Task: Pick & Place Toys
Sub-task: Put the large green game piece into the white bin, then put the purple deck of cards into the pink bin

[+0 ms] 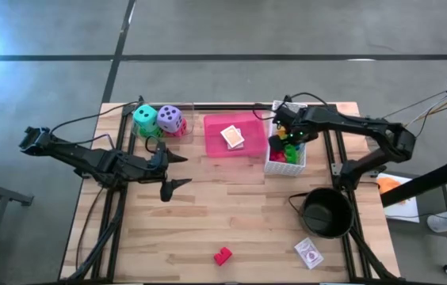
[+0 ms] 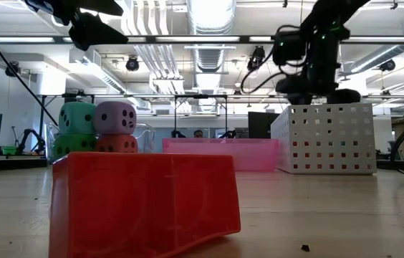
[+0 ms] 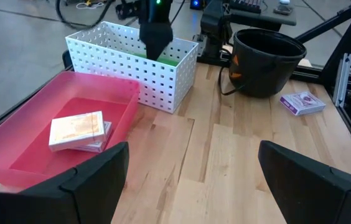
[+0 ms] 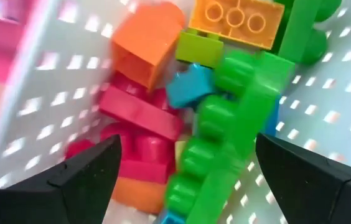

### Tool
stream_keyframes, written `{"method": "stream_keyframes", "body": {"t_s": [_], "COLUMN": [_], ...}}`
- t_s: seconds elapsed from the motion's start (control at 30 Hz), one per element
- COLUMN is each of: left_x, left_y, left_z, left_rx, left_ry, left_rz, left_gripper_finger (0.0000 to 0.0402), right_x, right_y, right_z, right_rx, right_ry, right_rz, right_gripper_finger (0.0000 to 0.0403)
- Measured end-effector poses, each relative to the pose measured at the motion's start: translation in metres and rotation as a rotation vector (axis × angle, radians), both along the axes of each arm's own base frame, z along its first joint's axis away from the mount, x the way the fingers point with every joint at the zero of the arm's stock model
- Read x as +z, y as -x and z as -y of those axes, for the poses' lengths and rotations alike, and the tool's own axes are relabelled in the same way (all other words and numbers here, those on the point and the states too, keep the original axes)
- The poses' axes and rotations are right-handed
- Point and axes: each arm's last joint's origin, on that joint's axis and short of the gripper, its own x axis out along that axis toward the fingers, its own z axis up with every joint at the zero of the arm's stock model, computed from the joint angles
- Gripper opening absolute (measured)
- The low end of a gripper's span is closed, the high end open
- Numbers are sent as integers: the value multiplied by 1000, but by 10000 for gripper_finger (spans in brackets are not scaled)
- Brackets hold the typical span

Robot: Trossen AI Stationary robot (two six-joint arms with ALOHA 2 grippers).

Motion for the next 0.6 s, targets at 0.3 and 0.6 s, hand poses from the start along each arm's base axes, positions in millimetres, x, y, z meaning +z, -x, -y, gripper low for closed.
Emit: {"method": "stream_keyframes", "body": {"t_s": [0.3, 0.6], "left_x": [0, -1], "left_y": [0, 1], "left_z": [0, 0], "left_rx": [1, 1], "left_ry": [2, -2], "left_rz": [-1, -14], "left_gripper_finger": [360, 360], "right_x": [39, 61], "right_y": [15, 26], "right_z": [-24, -68], "right_rx": [62, 221], "right_ry": [78, 86], "right_rz": [154, 227], "right_gripper_finger": [362, 362]}}
